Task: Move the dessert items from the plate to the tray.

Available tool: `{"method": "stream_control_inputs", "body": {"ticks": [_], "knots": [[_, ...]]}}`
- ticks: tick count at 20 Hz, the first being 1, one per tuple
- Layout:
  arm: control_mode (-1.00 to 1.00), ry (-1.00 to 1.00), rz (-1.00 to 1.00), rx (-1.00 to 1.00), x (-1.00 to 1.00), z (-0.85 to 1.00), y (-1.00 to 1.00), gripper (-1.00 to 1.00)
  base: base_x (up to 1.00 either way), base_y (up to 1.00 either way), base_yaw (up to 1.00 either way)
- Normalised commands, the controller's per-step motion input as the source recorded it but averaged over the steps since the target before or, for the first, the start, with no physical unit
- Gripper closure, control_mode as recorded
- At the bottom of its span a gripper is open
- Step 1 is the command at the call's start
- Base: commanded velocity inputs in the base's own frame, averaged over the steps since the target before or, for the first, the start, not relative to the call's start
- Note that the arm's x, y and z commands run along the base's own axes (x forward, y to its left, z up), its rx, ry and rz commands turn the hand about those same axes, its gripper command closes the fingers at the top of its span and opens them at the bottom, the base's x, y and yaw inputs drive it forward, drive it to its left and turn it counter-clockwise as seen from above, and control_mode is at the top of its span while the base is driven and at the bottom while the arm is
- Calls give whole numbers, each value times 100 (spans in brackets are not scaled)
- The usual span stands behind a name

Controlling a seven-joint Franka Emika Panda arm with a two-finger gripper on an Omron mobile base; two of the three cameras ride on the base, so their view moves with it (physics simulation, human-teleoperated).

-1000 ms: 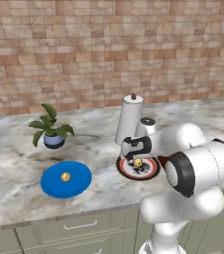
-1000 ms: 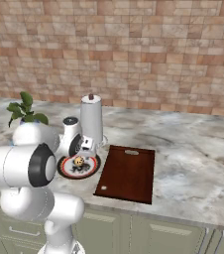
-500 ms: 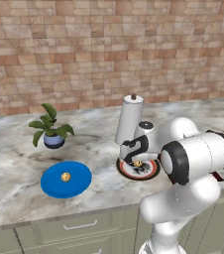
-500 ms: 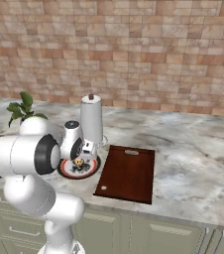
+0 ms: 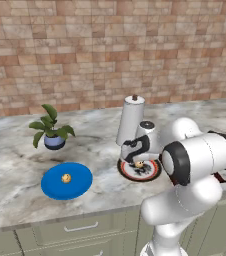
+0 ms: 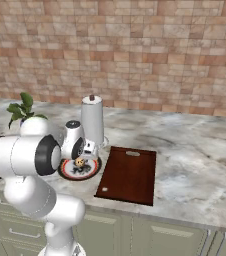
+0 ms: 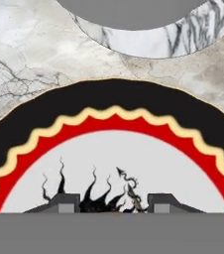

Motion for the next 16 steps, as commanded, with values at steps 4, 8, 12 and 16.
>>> {"method": "stream_control_inputs", "body": {"ticks": [4,8,12,16], "knots": [[-100,-18,-8,0,-25,35,-14,100,0,0,0],[-100,-20,-3,0,0,92,-41,100,0,0,0],[-100,-5,3,0,8,49,-99,100,0,0,0],[-100,-1,17,0,35,39,-100,100,0,0,0]]}}
